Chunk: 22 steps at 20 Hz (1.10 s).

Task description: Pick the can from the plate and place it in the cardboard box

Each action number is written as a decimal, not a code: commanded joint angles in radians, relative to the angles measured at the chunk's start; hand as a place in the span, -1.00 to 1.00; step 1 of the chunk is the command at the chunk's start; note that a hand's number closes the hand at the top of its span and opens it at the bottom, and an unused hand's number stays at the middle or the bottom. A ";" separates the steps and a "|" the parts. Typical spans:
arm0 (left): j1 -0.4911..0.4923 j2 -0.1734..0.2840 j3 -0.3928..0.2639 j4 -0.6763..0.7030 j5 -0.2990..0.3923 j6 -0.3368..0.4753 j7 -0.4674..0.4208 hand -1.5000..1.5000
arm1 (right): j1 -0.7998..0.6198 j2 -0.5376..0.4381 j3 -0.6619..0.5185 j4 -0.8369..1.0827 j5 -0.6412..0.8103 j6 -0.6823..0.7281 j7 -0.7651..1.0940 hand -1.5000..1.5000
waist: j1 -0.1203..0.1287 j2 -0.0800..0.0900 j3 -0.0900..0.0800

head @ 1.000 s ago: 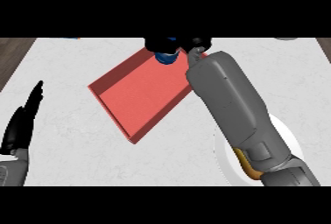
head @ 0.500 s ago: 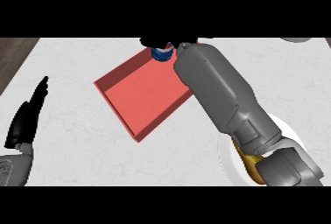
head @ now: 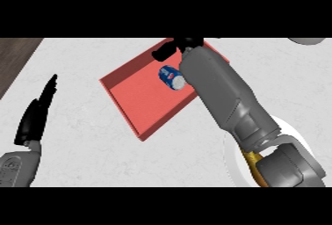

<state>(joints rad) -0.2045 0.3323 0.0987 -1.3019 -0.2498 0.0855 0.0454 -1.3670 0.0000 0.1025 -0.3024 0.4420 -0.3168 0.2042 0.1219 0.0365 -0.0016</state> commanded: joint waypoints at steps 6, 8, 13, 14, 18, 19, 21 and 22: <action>-0.012 0.005 0.007 0.025 -0.004 -0.003 -0.018 0.00 | 0.013 0.000 -0.041 -0.007 -0.103 -0.183 -0.203 -1.00 | -0.007 0.000 0.001; 0.009 -0.003 0.013 0.015 -0.010 0.017 -0.002 0.00 | -0.009 0.000 -0.099 -0.024 -0.149 -0.195 -0.217 -1.00 | -0.031 -0.008 0.002; 0.062 0.029 0.048 -0.041 0.027 -0.014 0.003 0.00 | 0.063 -0.025 -0.196 -0.035 -0.232 -0.220 -0.377 -1.00 | -0.048 -0.015 0.003; 0.023 0.030 0.049 -0.012 0.011 -0.002 0.024 0.00 | 0.016 -0.013 -0.211 -0.043 -0.248 -0.200 -0.362 -1.00 | -0.063 -0.017 0.002; 0.096 0.019 0.057 -0.021 0.021 -0.003 -0.030 0.00 | 0.055 -0.097 -0.266 -0.030 -0.290 -0.132 -0.450 -1.00 | -0.071 -0.019 0.002; 0.055 0.007 0.056 -0.001 0.006 0.018 0.012 0.00 | 0.091 -0.066 -0.263 -0.043 -0.292 -0.146 -0.459 -1.00 | -0.093 -0.025 0.002; 0.029 0.046 0.079 0.011 0.002 0.010 0.028 0.00 | 0.129 -0.119 -0.267 -0.046 -0.298 -0.086 -0.456 -1.00 | -0.108 -0.030 0.002; 0.052 0.015 0.063 0.011 0.008 0.006 0.014 0.00 | 0.108 -0.141 -0.269 -0.042 -0.296 -0.073 -0.432 -1.00 | -0.105 -0.030 0.002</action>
<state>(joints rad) -0.1555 0.3571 0.1572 -1.3085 -0.2398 0.0880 0.0580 -1.2858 -0.0901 -0.1463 -0.3391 0.1620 -0.4357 -0.2181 0.0368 0.0127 0.0002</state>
